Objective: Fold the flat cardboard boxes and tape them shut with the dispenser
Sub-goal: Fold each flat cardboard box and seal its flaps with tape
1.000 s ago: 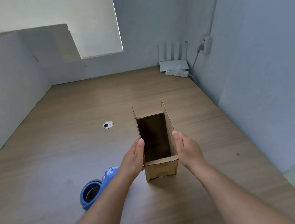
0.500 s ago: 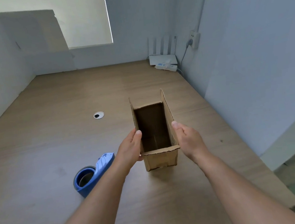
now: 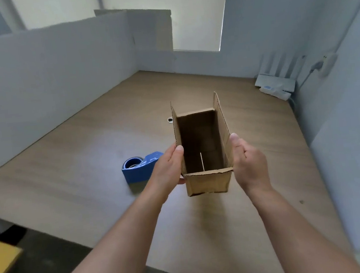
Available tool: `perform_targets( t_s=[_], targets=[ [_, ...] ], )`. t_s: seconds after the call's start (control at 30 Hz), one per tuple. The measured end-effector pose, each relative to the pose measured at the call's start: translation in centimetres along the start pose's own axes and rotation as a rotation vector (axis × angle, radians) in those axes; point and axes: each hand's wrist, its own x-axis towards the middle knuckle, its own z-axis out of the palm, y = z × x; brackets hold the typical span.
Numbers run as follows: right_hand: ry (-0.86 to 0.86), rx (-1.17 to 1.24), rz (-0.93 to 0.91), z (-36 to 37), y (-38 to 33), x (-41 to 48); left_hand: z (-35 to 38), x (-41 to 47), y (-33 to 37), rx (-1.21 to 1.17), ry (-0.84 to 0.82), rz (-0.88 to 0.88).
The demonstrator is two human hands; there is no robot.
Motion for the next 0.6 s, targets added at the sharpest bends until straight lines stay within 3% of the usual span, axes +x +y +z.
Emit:
perform_targets(
  t_s=[0.6],
  targets=[
    [-0.653,0.251,-0.27,9.9,-8.1,-10.8,-10.5,-16.8,-6.2,-0.041,0.729,-0.134]
  ],
)
